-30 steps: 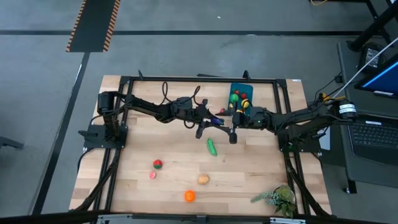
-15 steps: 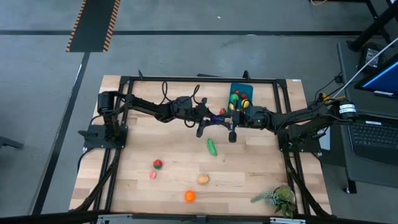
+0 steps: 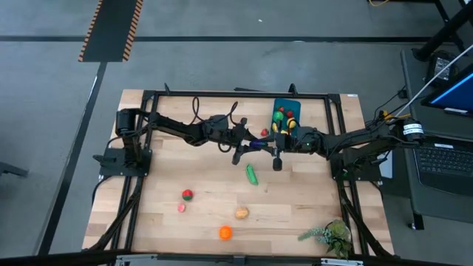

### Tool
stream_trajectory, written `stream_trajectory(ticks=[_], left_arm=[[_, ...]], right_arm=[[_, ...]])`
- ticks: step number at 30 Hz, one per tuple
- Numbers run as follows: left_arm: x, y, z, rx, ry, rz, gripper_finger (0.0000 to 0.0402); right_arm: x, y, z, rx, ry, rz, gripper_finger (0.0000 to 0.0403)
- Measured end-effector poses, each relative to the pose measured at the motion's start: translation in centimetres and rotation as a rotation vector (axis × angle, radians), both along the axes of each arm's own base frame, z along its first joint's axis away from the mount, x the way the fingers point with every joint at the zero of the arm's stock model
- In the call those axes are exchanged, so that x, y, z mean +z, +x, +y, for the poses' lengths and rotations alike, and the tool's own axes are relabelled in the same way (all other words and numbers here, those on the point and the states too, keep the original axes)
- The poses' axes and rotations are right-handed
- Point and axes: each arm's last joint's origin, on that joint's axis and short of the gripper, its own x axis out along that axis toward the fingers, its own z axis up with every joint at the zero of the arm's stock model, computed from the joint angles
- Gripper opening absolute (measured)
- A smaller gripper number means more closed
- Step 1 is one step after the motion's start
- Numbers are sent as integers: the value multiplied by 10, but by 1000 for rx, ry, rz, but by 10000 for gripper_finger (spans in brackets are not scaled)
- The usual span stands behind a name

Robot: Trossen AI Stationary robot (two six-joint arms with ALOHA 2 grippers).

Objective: Pick and placing Produce into tupperware
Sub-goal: Put the purple eggplant into the blue bin

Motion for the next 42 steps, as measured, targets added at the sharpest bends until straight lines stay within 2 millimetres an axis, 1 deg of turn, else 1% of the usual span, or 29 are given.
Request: stream_trajectory(ticks=[7,18,23,26,29,33,36,39,42], left_arm=[[0,0,0,11,-21,3,161],[3,-1,0,19,-22,7,151],[5,-4,-1,-15,-34,35,156],[4,-6,-1,-25,-46,86,161],[7,-8,-2,-26,-45,93,161],[18,-13,-3,-36,-39,93,155],[22,-20,-5,-42,-39,153,152],[20,-26,-6,-44,-47,240,152],[18,-27,-6,-25,-31,257,155]], right_arm=[[0,-1,0,-7,-2,7,72],[0,-1,0,0,0,10,67],[-1,-2,0,2,1,37,65],[0,-6,1,8,4,60,65],[4,-11,1,7,7,66,65],[8,-15,0,-1,8,74,65],[8,-19,1,-7,6,96,65],[10,-25,-1,-53,-7,132,65],[13,-35,-3,-93,-13,169,65]])
